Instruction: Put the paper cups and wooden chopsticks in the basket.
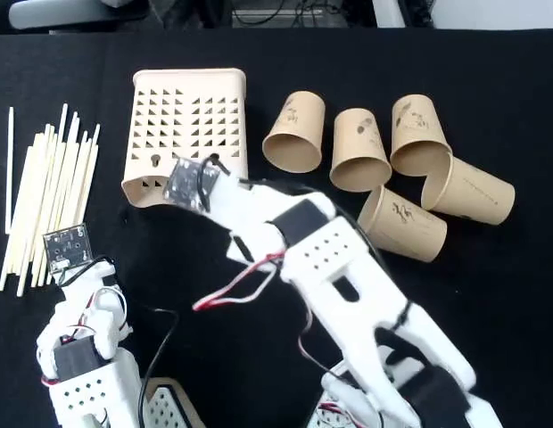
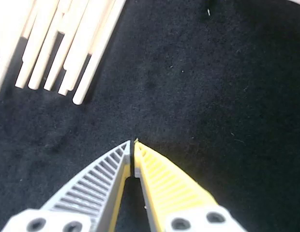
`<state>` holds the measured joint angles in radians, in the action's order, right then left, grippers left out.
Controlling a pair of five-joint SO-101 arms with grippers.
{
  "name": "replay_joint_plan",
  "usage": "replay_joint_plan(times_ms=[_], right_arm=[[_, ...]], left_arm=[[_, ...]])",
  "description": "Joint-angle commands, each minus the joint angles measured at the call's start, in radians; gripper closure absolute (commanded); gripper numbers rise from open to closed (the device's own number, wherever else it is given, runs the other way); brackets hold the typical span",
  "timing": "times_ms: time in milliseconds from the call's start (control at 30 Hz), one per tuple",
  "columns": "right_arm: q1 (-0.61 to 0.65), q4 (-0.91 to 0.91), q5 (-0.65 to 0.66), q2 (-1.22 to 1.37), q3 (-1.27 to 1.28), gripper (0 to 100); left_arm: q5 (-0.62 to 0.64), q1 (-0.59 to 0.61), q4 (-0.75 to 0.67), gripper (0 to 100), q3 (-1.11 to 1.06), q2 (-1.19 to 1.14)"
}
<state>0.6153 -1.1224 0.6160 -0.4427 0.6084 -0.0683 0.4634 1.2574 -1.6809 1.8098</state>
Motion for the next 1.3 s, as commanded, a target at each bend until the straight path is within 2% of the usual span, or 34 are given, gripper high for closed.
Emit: replay_joint_plan(times_ms=[0,200,1267], right_arm=[[0.011,0.060,0.044,-0.116,0.048,68.0],[0.009,0.244,0.044,-0.160,0.188,68.0],[0.031,0.242,0.003,-0.119,0.130,68.0]], left_arm=[[0.005,0.005,0.012,97,-0.018,0.009],[0.005,0.005,0.012,97,-0.018,0.009],[0.005,0.005,0.012,97,-0.018,0.009]])
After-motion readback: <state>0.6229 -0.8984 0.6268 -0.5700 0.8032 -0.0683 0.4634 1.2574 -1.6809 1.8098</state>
